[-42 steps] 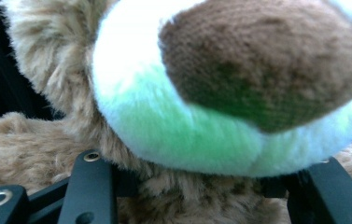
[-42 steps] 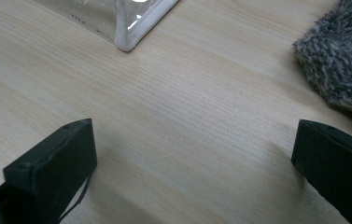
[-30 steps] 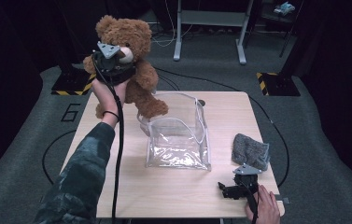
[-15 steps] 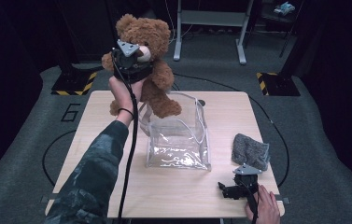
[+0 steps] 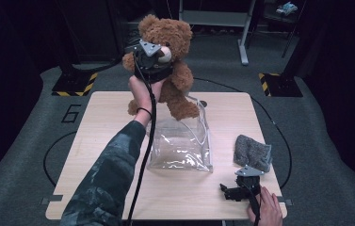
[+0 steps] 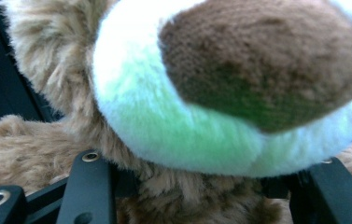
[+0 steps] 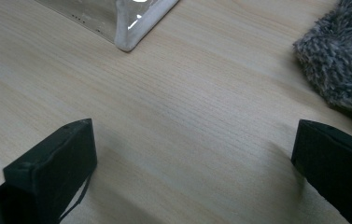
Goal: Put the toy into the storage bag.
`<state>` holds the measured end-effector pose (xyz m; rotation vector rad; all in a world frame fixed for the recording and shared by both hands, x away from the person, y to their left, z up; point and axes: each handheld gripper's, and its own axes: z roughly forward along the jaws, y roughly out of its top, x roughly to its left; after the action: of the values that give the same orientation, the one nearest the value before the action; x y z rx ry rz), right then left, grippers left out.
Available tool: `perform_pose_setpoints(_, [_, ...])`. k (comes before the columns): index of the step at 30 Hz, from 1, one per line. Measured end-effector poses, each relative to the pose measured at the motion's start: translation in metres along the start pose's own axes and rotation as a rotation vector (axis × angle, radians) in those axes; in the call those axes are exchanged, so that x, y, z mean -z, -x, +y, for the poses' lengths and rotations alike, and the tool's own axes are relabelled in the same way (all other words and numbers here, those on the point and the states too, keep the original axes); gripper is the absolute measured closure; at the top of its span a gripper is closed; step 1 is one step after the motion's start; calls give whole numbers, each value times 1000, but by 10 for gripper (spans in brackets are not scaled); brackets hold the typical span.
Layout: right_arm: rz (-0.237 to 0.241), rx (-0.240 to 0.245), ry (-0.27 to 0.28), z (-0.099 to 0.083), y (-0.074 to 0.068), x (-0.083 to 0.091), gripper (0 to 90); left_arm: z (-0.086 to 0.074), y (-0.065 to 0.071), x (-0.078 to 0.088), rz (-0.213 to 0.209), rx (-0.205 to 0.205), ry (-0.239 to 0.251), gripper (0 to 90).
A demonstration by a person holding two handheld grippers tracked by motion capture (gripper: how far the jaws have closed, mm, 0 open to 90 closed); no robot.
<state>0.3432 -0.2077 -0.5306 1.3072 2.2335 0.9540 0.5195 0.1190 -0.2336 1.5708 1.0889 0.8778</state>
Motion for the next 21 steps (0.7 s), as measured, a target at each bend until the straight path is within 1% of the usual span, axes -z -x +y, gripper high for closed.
perform_pose_setpoints(2, [0,0,0,0,0,0,0,-1,3,-2,-4,8,-4,446])
perform_pose_setpoints(3, [-3,10,-5,0,1,0,0,-1,5,-3,-9,16,-1,445])
perform_pose_setpoints(8, [-2,5,-1,0,0,0,0,-4,13,-11,-31,44,-13,444])
perform_pose_setpoints(9, [-7,12,-3,0,1,0,0,-5,14,-11,-37,49,-14,444])
perform_pose_setpoints(12, [-4,9,-3,0,1,0,0,-11,18,-15,-45,45,-16,443])
perform_pose_setpoints(13, [-3,10,-6,0,1,0,0,-13,18,-15,-47,41,-22,443])
perform_pose_setpoints(14, [-5,10,-4,0,1,0,0,-17,18,-17,-48,49,-26,442])
perform_pose_setpoints(15, [-7,13,-4,0,1,0,0,-17,18,-17,-48,49,-26,441])
perform_pose_setpoints(16, [-6,13,-6,0,1,0,0,-23,17,-19,-48,59,-40,440])
perform_pose_setpoints(19, [-4,10,-2,0,1,0,0,-28,14,-19,-49,62,-53,436])
perform_pose_setpoints(20, [-3,10,-5,0,1,0,0,-33,13,-19,-48,66,-61,435])
perform_pose_setpoints(21, [-6,14,-8,0,1,0,0,-35,13,-19,-50,62,-67,432])
